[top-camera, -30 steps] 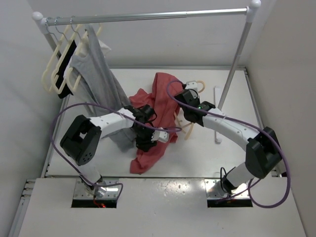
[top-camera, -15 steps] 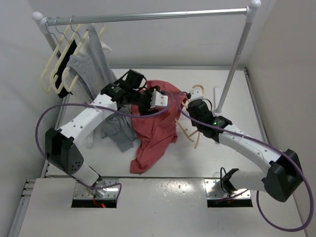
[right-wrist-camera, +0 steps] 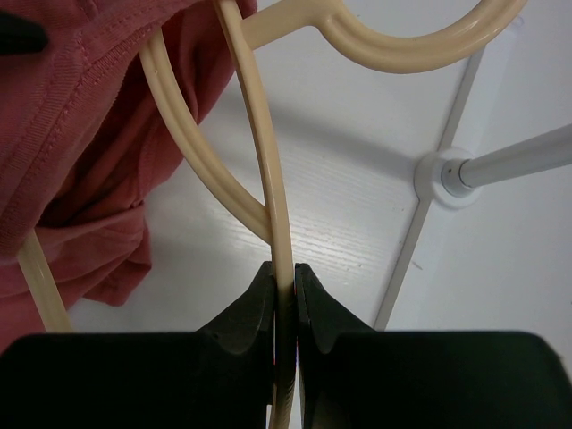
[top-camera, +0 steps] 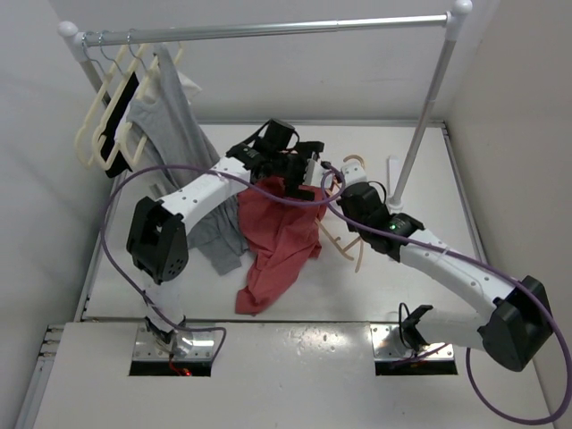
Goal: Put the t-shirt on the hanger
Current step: Place tshirt on hanger
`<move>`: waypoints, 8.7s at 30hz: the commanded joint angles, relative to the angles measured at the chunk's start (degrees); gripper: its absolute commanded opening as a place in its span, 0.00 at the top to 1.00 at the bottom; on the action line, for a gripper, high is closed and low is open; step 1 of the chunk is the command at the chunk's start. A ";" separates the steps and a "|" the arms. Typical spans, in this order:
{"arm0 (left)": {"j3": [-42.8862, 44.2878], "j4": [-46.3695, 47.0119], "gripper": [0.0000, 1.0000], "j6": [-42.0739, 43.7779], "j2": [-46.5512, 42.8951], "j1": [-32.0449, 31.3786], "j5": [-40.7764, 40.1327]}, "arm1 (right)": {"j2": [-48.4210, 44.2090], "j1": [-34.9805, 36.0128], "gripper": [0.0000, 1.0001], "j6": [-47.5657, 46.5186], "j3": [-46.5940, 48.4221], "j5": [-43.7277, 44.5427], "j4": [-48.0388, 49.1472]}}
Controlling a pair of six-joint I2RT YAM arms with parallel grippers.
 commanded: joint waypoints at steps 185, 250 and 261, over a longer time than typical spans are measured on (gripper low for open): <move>-20.80 -7.97 1.00 2.99 -26.17 15.64 -10.34 | -17.18 -26.40 1.00 43.50 -23.06 -5.32 2.13; -18.96 16.39 1.00 -2.39 -21.60 1.23 2.91 | 6.54 -20.69 0.21 -14.80 22.12 -53.46 -15.00; -18.43 17.96 1.00 -9.93 -21.60 1.85 4.24 | 6.55 -20.69 0.93 -6.02 16.85 -52.80 -3.75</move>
